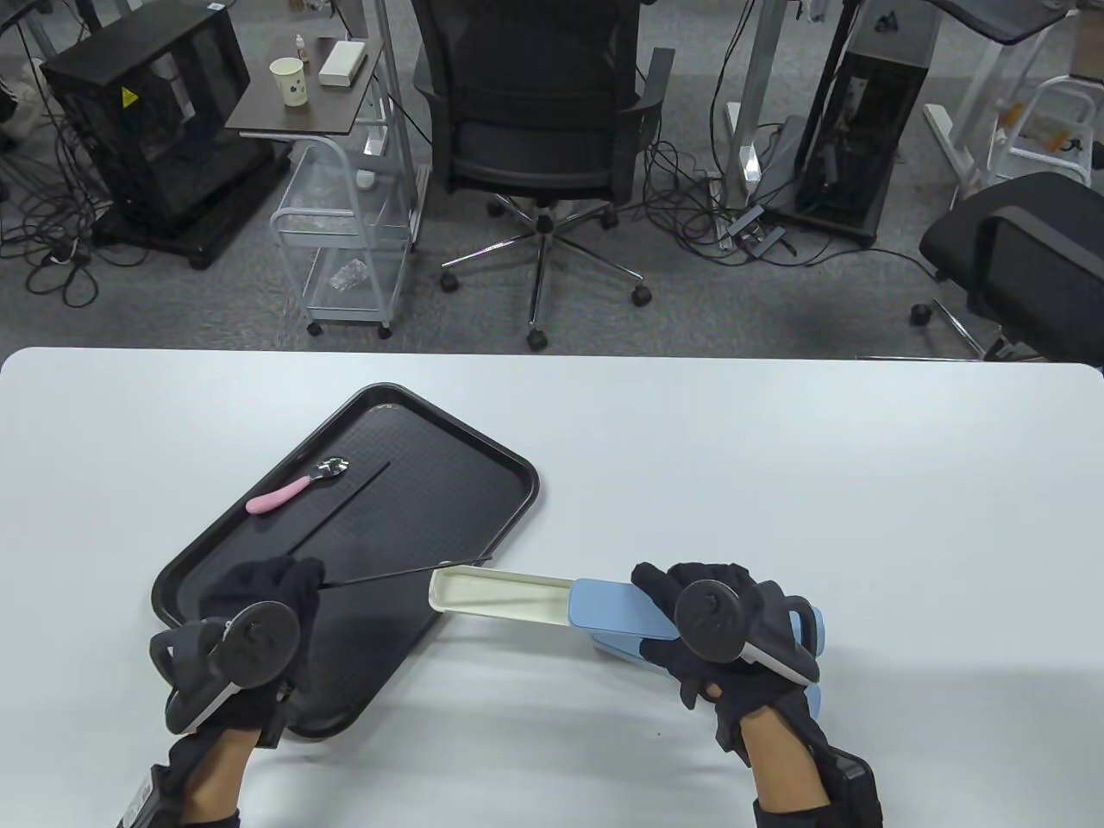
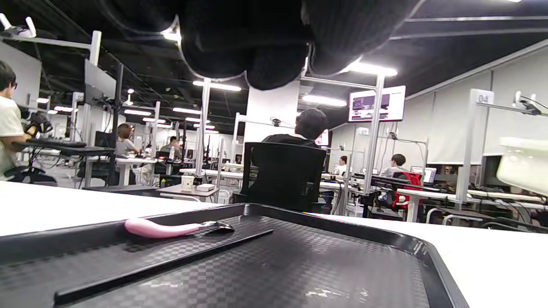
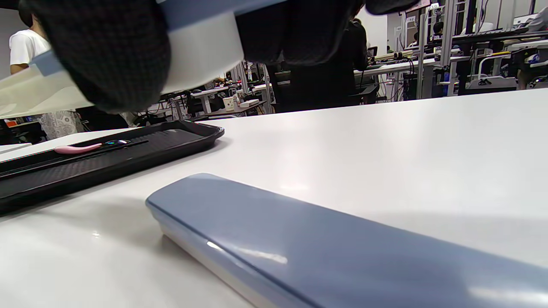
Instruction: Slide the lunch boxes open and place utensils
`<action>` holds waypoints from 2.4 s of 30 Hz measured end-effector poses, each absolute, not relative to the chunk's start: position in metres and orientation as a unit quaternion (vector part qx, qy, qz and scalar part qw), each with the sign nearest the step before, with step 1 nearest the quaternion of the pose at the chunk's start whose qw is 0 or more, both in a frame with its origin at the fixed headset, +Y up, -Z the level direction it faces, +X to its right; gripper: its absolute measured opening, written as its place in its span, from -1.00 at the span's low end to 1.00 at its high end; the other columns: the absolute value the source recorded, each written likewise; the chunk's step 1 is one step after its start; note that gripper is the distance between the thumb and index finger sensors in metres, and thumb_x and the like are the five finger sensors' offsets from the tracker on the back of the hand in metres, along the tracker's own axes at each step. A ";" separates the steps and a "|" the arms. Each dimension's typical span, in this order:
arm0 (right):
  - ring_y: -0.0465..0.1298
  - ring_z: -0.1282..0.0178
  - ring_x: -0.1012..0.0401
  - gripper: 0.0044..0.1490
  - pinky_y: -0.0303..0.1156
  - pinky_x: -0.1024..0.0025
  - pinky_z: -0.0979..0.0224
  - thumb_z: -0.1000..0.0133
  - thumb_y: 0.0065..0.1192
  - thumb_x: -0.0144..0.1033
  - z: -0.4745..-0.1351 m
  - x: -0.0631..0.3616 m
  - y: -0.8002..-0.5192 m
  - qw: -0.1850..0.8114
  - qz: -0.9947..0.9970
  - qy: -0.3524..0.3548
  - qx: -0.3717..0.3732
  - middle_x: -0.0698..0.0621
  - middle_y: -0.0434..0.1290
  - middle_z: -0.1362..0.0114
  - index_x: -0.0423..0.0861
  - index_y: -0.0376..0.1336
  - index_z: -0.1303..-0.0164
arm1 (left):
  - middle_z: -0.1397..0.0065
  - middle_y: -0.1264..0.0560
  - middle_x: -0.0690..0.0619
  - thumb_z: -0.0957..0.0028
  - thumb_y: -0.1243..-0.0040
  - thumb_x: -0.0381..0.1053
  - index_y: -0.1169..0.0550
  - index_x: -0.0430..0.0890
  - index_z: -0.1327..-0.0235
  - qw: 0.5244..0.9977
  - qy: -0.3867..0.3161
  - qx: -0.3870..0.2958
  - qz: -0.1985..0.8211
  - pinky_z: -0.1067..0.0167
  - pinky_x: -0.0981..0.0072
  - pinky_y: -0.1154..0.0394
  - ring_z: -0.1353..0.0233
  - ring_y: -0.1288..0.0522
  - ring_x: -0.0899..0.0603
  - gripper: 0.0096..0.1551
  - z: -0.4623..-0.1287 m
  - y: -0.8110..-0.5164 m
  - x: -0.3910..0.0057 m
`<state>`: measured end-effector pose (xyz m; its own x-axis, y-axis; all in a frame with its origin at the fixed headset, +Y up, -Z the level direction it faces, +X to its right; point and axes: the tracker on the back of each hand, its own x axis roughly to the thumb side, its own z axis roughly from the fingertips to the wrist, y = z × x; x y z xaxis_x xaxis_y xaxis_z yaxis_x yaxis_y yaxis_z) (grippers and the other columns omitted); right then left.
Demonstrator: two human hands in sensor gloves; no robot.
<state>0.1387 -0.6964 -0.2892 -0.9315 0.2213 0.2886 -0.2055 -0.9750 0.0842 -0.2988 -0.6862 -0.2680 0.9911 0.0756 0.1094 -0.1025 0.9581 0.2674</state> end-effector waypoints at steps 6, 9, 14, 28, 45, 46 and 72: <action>0.20 -0.60 -0.12 0.00 -0.07 -0.30 -0.62 0.02 0.50 0.05 -0.289 0.139 -0.696 0.102 0.983 0.019 0.150 -0.08 0.15 -0.57 0.28 0.00 -0.55 | -0.36 -0.43 0.06 0.06 -0.10 0.06 -0.47 0.28 -0.15 0.986 -0.081 0.143 0.007 -0.37 -0.19 -0.20 -0.38 -0.37 -0.17 -0.54 -0.261 -0.689 -0.288; 0.20 -0.60 -0.12 0.00 -0.07 -0.30 -0.62 0.03 0.51 0.04 -0.289 0.137 -0.697 0.103 0.983 0.019 0.152 -0.08 0.15 -0.58 0.28 0.00 -0.55 | -0.35 -0.43 0.06 0.06 -0.11 0.06 -0.48 0.29 -0.15 0.984 -0.090 0.151 0.006 -0.37 -0.19 -0.20 -0.37 -0.37 -0.17 -0.54 -0.260 -0.691 -0.283; 0.20 -0.61 -0.12 0.00 -0.08 -0.30 -0.62 0.03 0.51 0.04 -0.287 0.128 -0.698 0.094 0.982 0.021 0.164 -0.08 0.15 -0.57 0.28 0.00 -0.55 | -0.33 -0.44 0.06 0.06 -0.12 0.05 -0.50 0.28 -0.15 0.982 -0.112 0.153 -0.021 -0.37 -0.19 -0.20 -0.34 -0.37 -0.17 -0.54 -0.257 -0.694 -0.268; 0.21 -0.60 -0.11 0.01 -0.07 -0.30 -0.62 0.03 0.50 0.05 -0.278 0.102 -0.698 0.097 0.973 0.019 0.207 -0.08 0.16 -0.57 0.26 0.00 -0.56 | -0.27 -0.50 0.10 0.09 -0.20 0.02 -0.57 0.21 -0.13 0.948 -0.247 0.184 -0.082 -0.36 -0.17 -0.23 -0.33 -0.42 -0.14 -0.54 -0.237 -0.702 -0.198; 0.22 -0.59 -0.11 0.01 -0.04 -0.30 -0.61 0.03 0.49 0.07 -0.272 0.088 -0.702 0.091 0.969 0.020 0.228 -0.08 0.17 -0.57 0.24 0.00 -0.57 | -0.28 -0.52 0.10 0.09 -0.23 0.01 -0.56 0.17 -0.18 0.948 -0.264 0.166 -0.061 -0.34 -0.18 -0.24 -0.33 -0.44 -0.15 -0.50 -0.234 -0.706 -0.189; 0.22 -0.59 -0.11 0.01 -0.04 -0.30 -0.62 0.03 0.49 0.07 -0.272 0.088 -0.702 0.090 0.969 0.020 0.227 -0.08 0.17 -0.57 0.24 0.00 -0.57 | -0.29 -0.52 0.10 0.08 -0.23 0.01 -0.55 0.17 -0.20 0.948 -0.264 0.165 -0.059 -0.34 -0.18 -0.24 -0.33 -0.44 -0.15 -0.49 -0.234 -0.707 -0.189; 0.23 -0.58 -0.11 0.00 -0.03 -0.30 -0.61 0.02 0.48 0.08 -0.281 0.111 -0.697 0.104 0.975 0.009 0.197 -0.08 0.18 -0.56 0.24 0.00 -0.57 | -0.62 -0.29 0.08 0.13 -0.26 0.25 -0.31 0.15 -0.46 0.995 0.067 0.063 0.035 -0.47 -0.23 0.07 -0.64 -0.09 -0.27 -0.18 -0.312 -0.679 -0.311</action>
<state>0.1115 -0.6969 -0.2810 -0.9005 0.2064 0.3828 -0.1996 -0.9782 0.0580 -0.3107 -0.6788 -0.3121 0.9886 0.0775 -0.1290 -0.0606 0.9897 0.1300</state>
